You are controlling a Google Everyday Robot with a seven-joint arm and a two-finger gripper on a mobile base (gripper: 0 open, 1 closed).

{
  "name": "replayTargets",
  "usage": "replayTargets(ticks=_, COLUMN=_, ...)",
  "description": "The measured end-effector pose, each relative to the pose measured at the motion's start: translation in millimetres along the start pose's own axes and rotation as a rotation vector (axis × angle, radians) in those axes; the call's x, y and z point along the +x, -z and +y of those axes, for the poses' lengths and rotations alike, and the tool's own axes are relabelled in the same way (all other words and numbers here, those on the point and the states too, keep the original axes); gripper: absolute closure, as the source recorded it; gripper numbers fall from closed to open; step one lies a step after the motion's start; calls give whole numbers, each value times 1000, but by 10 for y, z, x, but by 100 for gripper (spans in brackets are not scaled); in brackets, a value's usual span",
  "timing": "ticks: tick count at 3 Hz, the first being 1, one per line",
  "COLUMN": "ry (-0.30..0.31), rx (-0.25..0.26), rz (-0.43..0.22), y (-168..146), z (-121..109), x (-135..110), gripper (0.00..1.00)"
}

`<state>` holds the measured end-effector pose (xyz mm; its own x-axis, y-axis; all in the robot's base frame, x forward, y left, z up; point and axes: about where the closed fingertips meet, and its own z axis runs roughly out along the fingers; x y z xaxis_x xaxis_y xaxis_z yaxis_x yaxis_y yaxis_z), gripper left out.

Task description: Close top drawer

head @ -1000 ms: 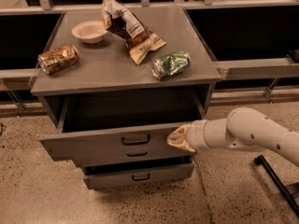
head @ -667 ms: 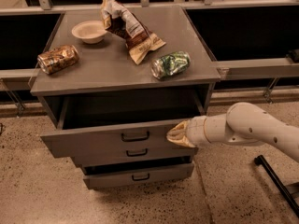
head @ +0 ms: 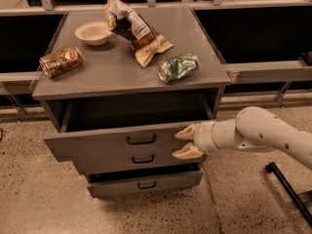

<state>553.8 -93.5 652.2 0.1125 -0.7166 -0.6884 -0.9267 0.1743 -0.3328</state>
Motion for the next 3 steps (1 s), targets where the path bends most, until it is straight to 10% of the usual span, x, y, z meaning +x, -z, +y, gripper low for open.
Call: replayTargets(ticks=3, ry=19, rx=-19, rz=13, y=51, z=51, x=-55, gripper=0)
